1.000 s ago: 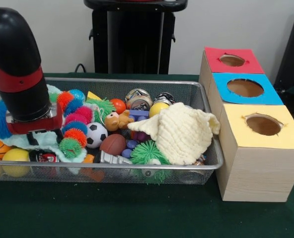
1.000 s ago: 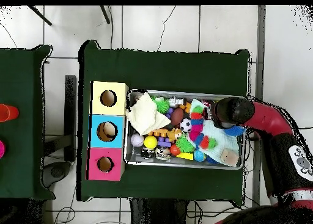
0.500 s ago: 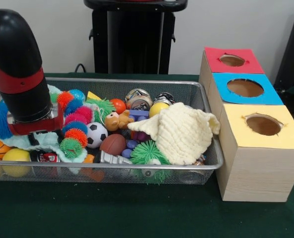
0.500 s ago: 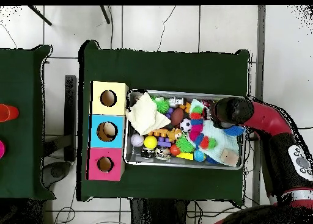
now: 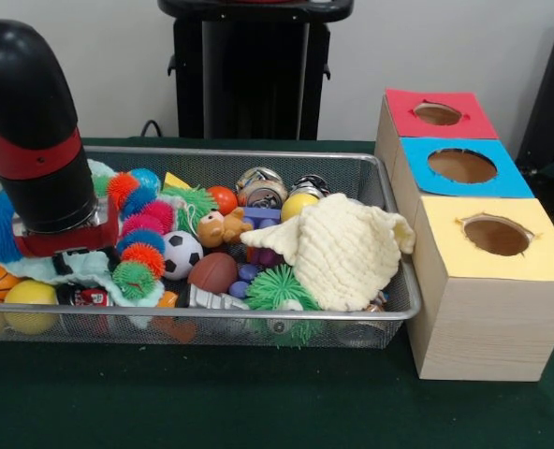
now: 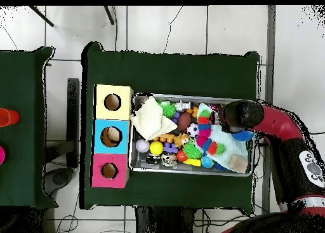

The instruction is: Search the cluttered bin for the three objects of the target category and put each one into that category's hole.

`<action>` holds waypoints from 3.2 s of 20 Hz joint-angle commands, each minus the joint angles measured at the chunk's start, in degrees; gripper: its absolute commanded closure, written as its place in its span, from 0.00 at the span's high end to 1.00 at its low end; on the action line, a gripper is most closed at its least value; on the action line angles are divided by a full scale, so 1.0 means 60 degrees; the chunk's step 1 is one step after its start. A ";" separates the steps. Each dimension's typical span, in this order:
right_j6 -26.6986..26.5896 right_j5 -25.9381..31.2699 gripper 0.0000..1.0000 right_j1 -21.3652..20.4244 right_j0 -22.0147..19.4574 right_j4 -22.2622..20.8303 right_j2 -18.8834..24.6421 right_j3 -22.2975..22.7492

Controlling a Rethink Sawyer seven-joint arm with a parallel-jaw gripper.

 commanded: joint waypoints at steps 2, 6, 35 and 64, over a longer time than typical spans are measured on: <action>-0.2384 -0.1130 1.00 0.1152 -0.0162 -0.1023 0.0600 -0.0572; -0.2201 -0.1108 0.00 0.1022 -0.0054 -0.1115 0.0468 -0.0552; -0.1212 -0.0311 0.00 -0.0880 0.0204 -0.0614 0.0389 0.1103; 0.0085 0.1383 0.00 -0.6035 0.0561 0.1798 0.0311 0.4164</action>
